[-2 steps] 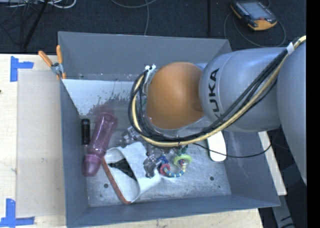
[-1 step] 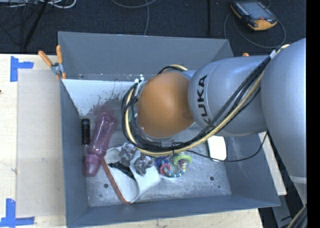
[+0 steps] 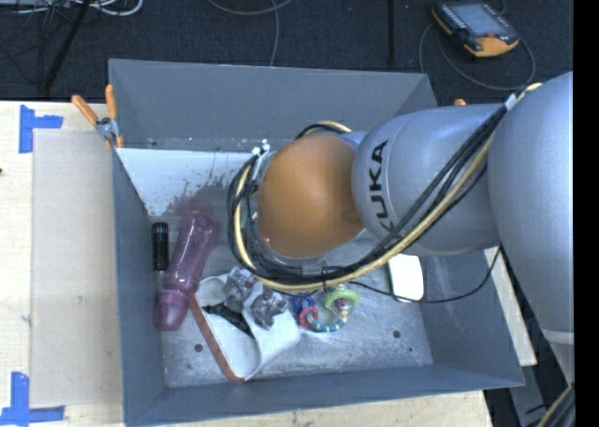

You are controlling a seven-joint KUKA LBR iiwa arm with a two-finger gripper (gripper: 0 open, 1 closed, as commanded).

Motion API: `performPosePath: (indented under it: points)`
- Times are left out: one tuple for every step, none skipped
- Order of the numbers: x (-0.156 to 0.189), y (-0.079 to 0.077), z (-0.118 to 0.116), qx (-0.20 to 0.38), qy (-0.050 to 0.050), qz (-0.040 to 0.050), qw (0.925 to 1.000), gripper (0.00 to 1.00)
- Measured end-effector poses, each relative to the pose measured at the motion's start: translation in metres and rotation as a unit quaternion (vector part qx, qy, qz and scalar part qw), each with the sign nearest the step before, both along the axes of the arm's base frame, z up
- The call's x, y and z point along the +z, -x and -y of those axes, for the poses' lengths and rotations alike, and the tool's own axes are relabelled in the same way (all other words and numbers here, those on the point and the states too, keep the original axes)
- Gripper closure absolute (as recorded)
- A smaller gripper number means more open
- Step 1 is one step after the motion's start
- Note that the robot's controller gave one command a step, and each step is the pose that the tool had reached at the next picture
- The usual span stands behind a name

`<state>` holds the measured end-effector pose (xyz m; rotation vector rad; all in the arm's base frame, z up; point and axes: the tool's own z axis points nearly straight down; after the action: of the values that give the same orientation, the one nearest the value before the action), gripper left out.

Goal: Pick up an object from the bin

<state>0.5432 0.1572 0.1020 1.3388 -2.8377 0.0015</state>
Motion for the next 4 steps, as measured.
performPosePath:
  points:
    - [0.121, -0.003, -0.007, -0.012, -0.002, 0.0019, 0.9999, 1.00]
    - [0.121, -0.003, -0.006, -0.013, -0.002, 0.0015, 0.9999, 1.00]
    - [0.070, 0.039, 0.048, -0.120, -0.001, 0.0004, 0.9928, 0.00]
    - [0.070, 0.039, 0.049, -0.120, -0.001, 0.0006, 0.9927, 0.00]
